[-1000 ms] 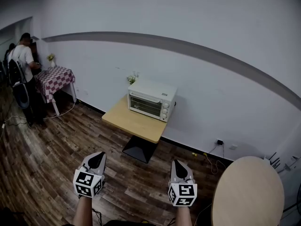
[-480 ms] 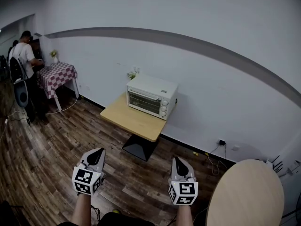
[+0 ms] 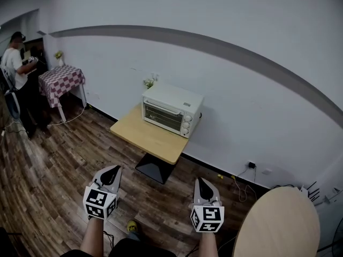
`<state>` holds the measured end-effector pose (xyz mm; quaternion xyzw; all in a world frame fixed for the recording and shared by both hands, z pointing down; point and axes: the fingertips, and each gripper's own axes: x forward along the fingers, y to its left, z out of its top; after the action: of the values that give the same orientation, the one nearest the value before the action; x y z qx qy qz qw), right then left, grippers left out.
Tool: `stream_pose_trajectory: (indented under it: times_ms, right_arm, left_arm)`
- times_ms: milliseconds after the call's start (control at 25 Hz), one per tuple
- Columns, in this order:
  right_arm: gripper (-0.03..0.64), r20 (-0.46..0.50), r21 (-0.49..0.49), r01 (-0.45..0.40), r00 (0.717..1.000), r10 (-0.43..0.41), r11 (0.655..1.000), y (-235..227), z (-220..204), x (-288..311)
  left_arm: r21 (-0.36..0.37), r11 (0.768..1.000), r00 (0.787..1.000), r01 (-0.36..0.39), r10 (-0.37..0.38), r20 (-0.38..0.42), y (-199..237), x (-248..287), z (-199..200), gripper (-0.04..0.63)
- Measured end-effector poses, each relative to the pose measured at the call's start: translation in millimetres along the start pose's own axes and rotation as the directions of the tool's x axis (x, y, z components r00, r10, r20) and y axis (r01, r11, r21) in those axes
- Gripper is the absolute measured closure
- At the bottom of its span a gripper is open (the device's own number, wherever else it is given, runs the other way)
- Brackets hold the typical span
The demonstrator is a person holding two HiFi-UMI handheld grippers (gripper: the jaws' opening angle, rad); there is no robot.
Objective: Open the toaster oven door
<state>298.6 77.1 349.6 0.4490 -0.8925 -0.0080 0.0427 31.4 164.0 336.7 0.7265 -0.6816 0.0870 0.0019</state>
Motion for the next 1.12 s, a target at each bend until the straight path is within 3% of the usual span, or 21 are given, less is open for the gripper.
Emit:
stream_pose_trajectory:
  times_ms: [480, 1120]
  right_arm:
    - [0.607, -0.032, -0.018, 0.027, 0.999, -0.028, 0.999, 1, -3, 99]
    - [0.607, -0.053, -0.020, 0.119, 0.991, -0.120, 0.993, 21, 13, 230]
  left_arm:
    - [-0.027, 0.999, 0.999, 0.046, -0.047, -0.014, 63, 90, -10, 0.595]
    - [-0.043, 0.985, 0.985, 0.166, -0.168, -0.030, 165, 203, -13, 0.595]
